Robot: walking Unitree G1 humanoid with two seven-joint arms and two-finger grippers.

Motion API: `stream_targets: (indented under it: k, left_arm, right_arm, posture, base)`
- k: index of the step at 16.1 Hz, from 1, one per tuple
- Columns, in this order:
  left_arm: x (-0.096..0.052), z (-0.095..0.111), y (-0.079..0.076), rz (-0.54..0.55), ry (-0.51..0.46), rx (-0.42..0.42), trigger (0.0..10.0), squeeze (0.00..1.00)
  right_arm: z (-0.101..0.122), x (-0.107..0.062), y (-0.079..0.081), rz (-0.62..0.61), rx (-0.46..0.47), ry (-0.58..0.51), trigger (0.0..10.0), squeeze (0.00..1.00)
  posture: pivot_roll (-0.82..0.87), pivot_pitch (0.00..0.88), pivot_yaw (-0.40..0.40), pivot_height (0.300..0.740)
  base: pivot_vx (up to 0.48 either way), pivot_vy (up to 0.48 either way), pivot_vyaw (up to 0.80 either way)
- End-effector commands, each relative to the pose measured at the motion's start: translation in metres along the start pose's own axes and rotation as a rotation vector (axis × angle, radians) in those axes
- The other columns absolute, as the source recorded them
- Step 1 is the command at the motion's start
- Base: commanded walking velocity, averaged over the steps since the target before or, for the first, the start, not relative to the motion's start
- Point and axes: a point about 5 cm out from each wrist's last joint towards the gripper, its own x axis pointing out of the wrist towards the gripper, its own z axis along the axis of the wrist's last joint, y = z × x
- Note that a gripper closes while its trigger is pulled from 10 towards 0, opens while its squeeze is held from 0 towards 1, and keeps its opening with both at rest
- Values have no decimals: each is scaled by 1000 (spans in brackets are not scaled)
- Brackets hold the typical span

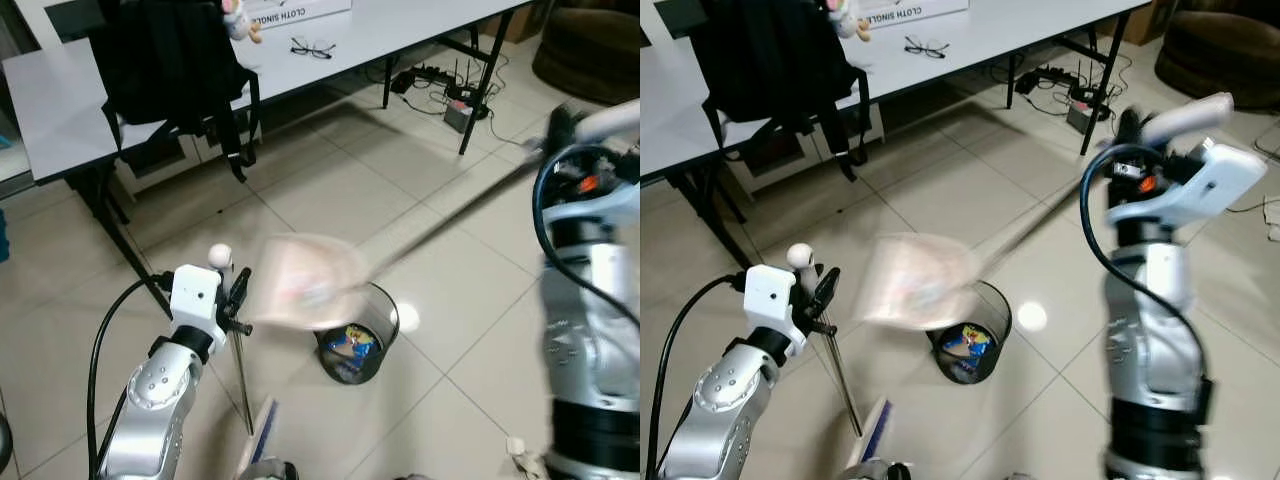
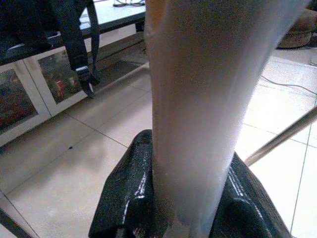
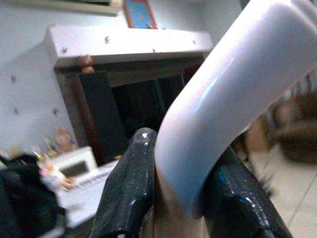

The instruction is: Sweep floor

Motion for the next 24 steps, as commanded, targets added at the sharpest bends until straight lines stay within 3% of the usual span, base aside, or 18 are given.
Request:
stream_targets:
  k: [1,4,8,13,17,18,19,24]
  left_arm:
    - [1,1,1,-5,-9,9,10000,0]
    - [2,2,1,-8,-9,11,10000,0]
    - [3,3,0,-7,-12,13,10000,0]
    - [3,4,-1,-5,-16,14,10000,0]
    - [3,3,-2,-7,-14,18,10000,0]
    - [2,3,-2,-8,-12,20,10000,0]
    - [2,3,-2,-9,-12,21,10000,0]
    - [2,3,-3,-7,-12,21,10000,0]
  right_arm:
    - [22,6,7,50,-36,-93,10000,0]
    - [28,6,13,132,-170,-118,10000,0]
    - [20,0,32,206,-224,-127,10000,0]
    - [4,-18,75,452,-320,-160,10000,0]
    - [-5,-29,93,572,-314,-155,10000,0]
    - [-9,-35,101,652,-339,-147,10000,0]
    - [-13,-41,105,704,-383,-152,10000,0]
    - [-12,-43,109,728,-425,-193,10000,0]
  posture:
    - [-15,80,80,740]
    - [-17,79,82,740]
    - [-12,79,79,740]
    - [-9,79,73,740]
    - [-9,80,72,740]
    - [-10,80,71,740]
    - [-6,82,69,740]
    - [-7,83,67,740]
  base:
    - [0,0,0]
    - [0,0,0]
    - [0,0,0]
    - [0,0,0]
    - [0,0,0]
    - [0,0,0]
    - [0,0,0]
    - [0,0,0]
